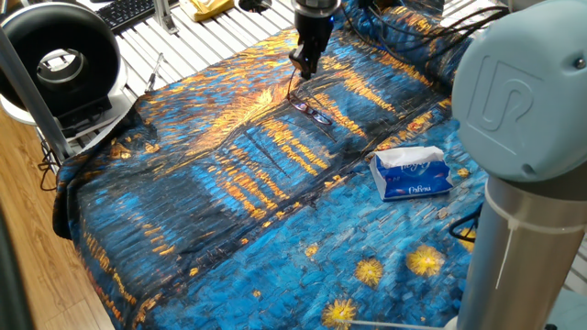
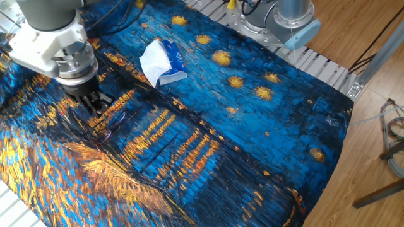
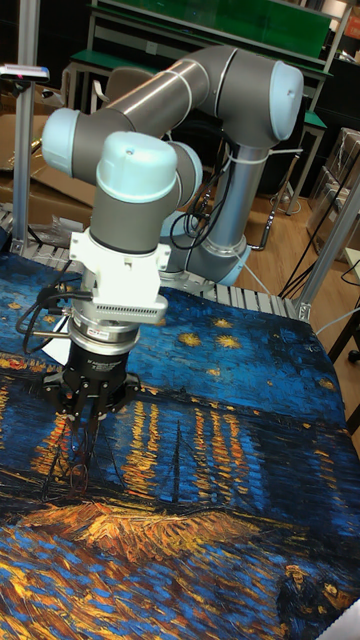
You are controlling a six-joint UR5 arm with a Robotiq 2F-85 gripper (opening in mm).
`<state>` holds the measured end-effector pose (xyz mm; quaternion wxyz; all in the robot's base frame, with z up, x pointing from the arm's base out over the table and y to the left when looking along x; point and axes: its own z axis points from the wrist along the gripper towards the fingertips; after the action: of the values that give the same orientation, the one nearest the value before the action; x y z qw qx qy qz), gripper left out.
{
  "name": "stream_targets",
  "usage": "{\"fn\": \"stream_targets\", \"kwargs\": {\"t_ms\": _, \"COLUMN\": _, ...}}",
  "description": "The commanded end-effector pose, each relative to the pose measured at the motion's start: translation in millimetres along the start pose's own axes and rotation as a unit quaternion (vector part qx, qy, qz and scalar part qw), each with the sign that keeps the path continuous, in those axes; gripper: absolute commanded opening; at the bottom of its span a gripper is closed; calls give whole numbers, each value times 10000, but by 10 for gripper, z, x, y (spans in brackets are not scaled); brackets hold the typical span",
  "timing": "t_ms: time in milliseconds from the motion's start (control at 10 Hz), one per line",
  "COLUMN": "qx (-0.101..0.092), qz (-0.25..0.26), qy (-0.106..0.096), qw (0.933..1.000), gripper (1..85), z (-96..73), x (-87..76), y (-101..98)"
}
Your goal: Unfold the leg of the glasses (with one hand)
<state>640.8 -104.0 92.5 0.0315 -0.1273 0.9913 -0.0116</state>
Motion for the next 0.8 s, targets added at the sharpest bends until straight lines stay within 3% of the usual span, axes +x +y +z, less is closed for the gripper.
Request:
{"fn": "stream_targets", "kwargs": {"t_ms": 0, "qx": -64, "qz": 156, "qy": -196, "qw": 9997, "gripper": 260, "z": 78, "x": -47, "y": 21}}
{"fn": "stream_targets", "kwargs": {"t_ms": 300, "qx": -57, "qz": 175, "qy": -352, "qw": 9992, "gripper": 260, "z": 199, "x": -56, "y": 28}}
{"fn": "stream_targets", "kwargs": {"t_ms": 700, "qx": -163, "qz": 311, "qy": -454, "qw": 9984, "gripper": 257, "z": 189, "x": -43, "y": 52}}
